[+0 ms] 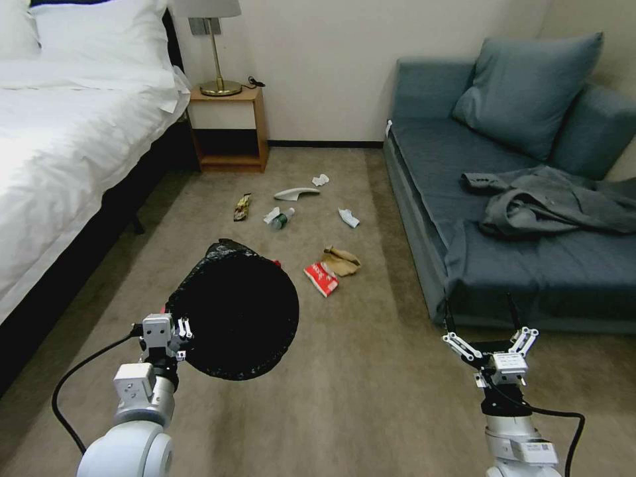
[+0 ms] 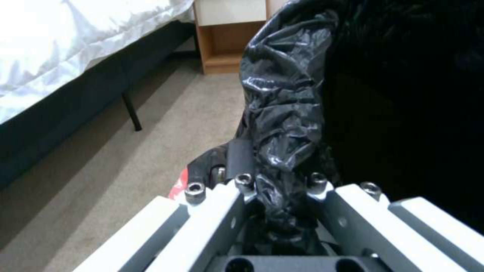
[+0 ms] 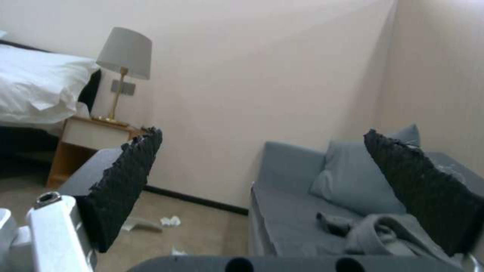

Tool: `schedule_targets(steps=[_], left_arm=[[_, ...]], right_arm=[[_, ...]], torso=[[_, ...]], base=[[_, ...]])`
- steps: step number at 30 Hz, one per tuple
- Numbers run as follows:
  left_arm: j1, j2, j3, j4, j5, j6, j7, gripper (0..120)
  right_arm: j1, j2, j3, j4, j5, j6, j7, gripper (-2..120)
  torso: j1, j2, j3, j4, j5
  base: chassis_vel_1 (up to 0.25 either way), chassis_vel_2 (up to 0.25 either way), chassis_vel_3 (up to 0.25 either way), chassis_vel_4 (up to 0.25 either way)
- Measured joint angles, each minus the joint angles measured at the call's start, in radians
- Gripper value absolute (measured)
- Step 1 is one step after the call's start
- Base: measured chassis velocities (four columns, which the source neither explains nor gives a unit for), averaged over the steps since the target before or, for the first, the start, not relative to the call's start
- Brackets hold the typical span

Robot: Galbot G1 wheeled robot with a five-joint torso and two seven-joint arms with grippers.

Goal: Pick up the trash bin, then pick up the garbage on the floor and place it into the trash bin.

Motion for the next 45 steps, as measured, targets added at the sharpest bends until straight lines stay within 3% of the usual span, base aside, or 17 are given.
schedule_targets(steps=[24, 45], left_arm=[[0.010, 0.001, -0.006, -0.001, 0.016, 0.002, 0.009, 2], [-0.008, 0.014, -0.025, 0.008, 0.001, 0.013, 0.009, 2]], right_arm=[[0.004, -0.011, 0.009, 0.023, -0.024, 0.025, -0.074, 100], [0.000, -0.009, 0.005, -0.008, -0.046, 0.040, -0.053, 100]], torso=[[-0.001, 0.000, -0.001, 0.0000, 0.0003], [0.000, 0.000, 0.000, -0.0001, -0.0002]], base=[[-0.039, 0.041, 0.039, -0.040], [-0.296, 0.296, 0.290, -0.293]])
